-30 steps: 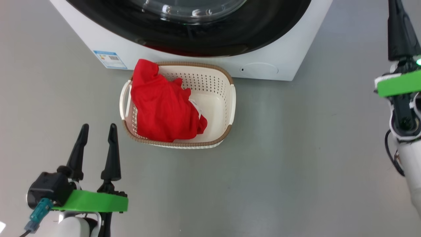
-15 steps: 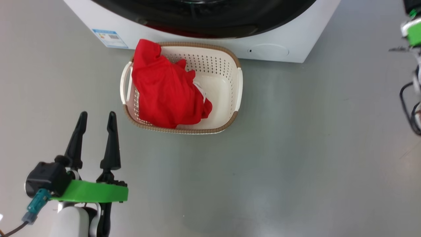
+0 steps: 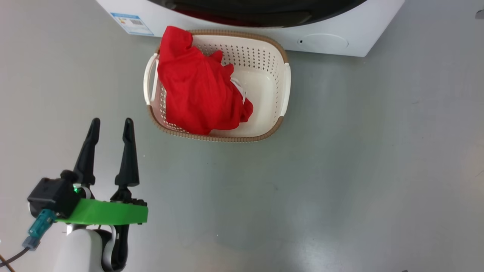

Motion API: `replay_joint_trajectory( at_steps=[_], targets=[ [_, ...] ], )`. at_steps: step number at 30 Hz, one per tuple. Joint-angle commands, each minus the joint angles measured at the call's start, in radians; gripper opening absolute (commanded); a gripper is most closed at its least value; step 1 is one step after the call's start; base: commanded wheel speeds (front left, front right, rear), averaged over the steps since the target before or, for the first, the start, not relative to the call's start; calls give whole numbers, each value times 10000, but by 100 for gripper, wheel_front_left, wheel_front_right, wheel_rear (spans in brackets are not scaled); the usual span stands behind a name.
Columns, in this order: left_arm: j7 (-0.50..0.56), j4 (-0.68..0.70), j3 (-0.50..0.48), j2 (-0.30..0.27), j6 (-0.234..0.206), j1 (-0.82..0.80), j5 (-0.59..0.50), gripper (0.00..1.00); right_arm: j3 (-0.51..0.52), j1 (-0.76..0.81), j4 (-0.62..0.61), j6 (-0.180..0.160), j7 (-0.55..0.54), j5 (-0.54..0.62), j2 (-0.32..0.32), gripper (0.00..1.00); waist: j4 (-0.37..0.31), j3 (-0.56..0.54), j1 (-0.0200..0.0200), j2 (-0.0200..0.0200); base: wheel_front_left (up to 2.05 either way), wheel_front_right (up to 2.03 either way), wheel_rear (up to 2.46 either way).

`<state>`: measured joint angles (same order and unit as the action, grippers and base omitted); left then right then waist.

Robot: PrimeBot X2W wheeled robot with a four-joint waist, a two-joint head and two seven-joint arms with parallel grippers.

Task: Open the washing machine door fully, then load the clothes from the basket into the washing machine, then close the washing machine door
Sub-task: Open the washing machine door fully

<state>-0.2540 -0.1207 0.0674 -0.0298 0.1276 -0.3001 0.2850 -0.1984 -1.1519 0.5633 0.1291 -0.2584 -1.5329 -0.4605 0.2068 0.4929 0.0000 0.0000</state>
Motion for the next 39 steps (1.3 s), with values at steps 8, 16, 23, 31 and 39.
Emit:
replay_joint_trajectory(
  at_steps=[8,16,23,31,39],
  targets=[
    [-78,214,-239,-204,-5,-208,169,100,-144,-823,452,16,-1268,-562,-28,0,158,304,0,0,0,0,0],
    [-78,141,-144,-204,-52,-285,399,100,-261,-1376,1157,16,-2034,-739,-14,0,224,456,0,0,0,0,0],
    [-78,59,7,-204,-75,-260,487,100,-242,-1621,1451,16,-2522,-947,17,0,370,374,0,0,0,0,0],
    [-78,29,120,-204,-137,-147,575,100,-225,-1943,1800,16,-2667,-883,-87,0,659,322,0,0,0,0,0],
    [-78,27,155,-204,-191,-78,603,100,-424,-2071,2158,16,-3001,-764,-63,0,787,335,0,0,0,0,0]
  ],
)
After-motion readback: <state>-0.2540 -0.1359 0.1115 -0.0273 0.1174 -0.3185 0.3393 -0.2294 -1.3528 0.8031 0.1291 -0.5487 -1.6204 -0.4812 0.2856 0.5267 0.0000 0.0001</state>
